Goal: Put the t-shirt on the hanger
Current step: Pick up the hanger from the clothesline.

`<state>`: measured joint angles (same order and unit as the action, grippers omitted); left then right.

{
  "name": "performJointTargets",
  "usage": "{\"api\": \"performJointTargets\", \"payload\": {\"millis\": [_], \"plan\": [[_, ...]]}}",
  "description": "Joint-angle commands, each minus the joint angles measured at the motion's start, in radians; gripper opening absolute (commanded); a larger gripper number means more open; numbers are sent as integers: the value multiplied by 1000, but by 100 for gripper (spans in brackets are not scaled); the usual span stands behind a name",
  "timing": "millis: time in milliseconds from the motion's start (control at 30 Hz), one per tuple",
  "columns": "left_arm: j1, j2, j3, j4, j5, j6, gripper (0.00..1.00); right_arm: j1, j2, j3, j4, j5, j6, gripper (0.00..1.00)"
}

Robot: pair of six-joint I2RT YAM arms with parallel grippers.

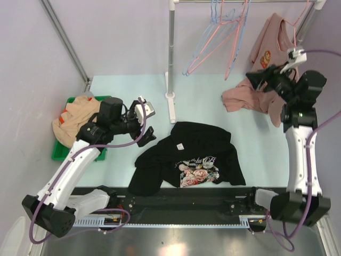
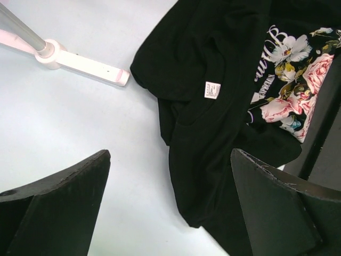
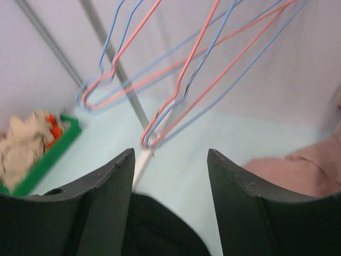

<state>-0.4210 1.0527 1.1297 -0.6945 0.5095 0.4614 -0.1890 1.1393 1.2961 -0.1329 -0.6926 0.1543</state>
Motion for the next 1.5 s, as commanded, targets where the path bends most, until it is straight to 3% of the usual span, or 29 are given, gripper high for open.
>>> {"api": "performJointTargets", "payload": {"millis": [0, 367, 833, 1467], "plan": [[7, 6, 42, 13, 31, -44, 100, -6, 117, 77, 376, 79, 348, 59], [7, 18, 31, 32, 20, -52, 100, 5, 316, 204, 529, 94, 452, 57], [13, 32, 33, 32, -2, -50, 100, 85, 565, 485, 423, 123, 418, 54], [13, 29, -2, 44, -12, -29, 100, 106, 651, 517, 383, 130, 415, 45]]}}
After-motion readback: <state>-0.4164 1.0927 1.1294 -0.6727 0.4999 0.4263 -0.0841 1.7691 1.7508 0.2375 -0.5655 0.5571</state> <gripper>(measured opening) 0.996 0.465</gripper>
